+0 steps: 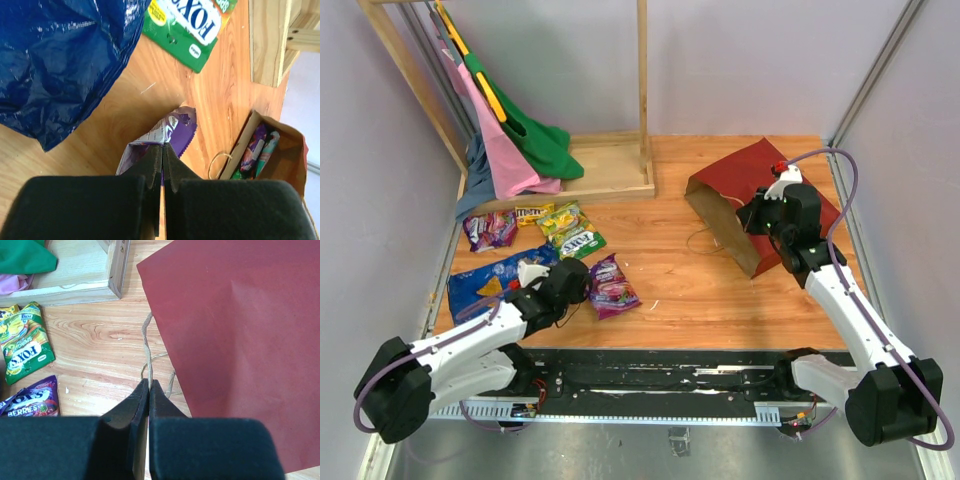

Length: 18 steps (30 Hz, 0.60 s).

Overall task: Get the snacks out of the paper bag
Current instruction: Place the snack at the center of the board.

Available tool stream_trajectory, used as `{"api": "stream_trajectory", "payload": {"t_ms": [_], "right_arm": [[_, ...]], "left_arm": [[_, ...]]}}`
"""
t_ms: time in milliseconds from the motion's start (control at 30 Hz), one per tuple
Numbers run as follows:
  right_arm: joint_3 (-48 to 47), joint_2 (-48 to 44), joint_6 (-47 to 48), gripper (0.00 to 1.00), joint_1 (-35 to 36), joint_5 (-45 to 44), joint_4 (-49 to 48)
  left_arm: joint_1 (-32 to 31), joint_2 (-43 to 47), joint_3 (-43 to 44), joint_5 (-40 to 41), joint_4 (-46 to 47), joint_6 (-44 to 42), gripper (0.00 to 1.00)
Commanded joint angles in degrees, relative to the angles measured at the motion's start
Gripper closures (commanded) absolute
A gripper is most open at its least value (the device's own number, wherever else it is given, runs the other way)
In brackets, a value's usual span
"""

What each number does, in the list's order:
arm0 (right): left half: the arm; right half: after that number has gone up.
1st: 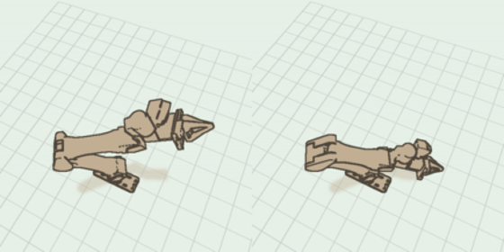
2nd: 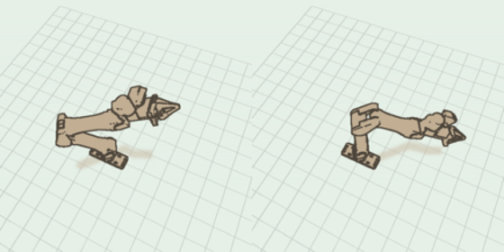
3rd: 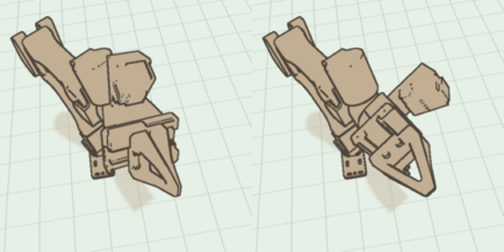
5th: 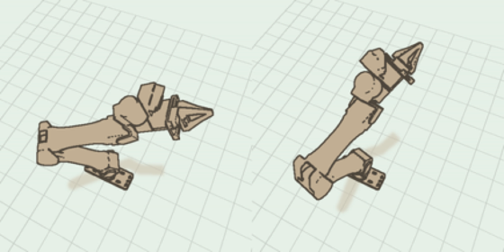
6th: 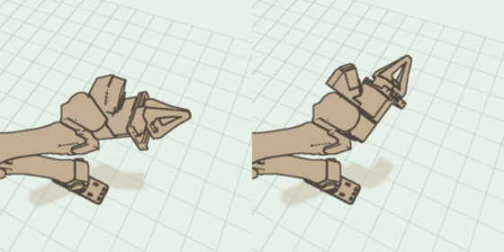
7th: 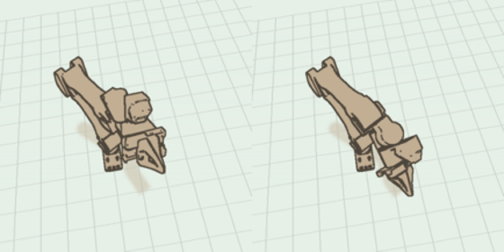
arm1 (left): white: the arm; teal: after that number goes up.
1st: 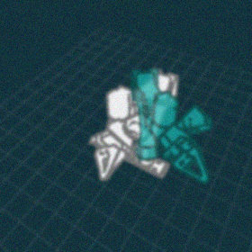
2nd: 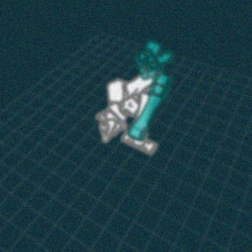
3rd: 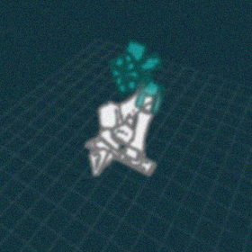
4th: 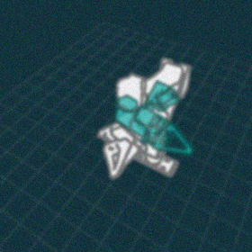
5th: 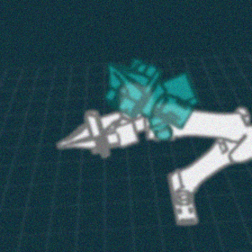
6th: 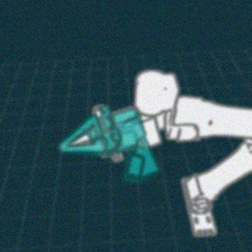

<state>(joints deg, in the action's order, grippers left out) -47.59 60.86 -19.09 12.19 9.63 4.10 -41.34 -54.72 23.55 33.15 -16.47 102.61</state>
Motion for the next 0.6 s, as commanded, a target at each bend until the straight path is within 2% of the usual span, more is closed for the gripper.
{"api": "stream_trajectory", "payload": {"t_ms": [0, 167, 300, 333, 433, 467, 500, 567], "right_arm": [[0.56, -0.59, 0.11, 0.99, -0.73, 0.67, -1.15], [0.47, -0.46, -0.02, 0.99, -0.73, 1.16, -1.2], [0.5, -0.4, 0.02, 0.99, -0.73, 1.31, -1.17], [0.54, -0.41, -0.01, 0.99, -0.82, 1.31, -1.15], [0.56, -0.35, 0.1, 0.99, -0.77, 1.39, -1.27], [0.57, -0.27, 0.06, 0.99, -0.68, 1.36, -1.26], [0.57, -0.16, 0.09, 0.99, -0.76, 1.45, -1.36], [0.55, 0.06, 0.02, 0.99, -0.76, 1.68, -1.3]], "left_arm": [[2.57, 0.41, 0.91, 2.21, -0.1, -2.81, 0.99], [6.32, 0.74, 2.33, 2.45, 2.38, -11.21, 0.99], [9.42, -2.14, 5.44, 0.73, 4.19, -22.57, 0.97], [10.16, -3.08, 6.36, -0.08, 4.02, -24.42, 0.91], [11.17, -5.15, 8.6, -2.17, 4.49, -29.74, 0.24], [11.27, -5.43, 8.97, -2.96, 5.49, -31.9, 0.05], [11.28, -5.58, 9.25, -4.3, 6.65, -34.35, 0.01], [11.37, -5.65, 10.1, -5.63, 8.11, -37.97, 0.0]]}}
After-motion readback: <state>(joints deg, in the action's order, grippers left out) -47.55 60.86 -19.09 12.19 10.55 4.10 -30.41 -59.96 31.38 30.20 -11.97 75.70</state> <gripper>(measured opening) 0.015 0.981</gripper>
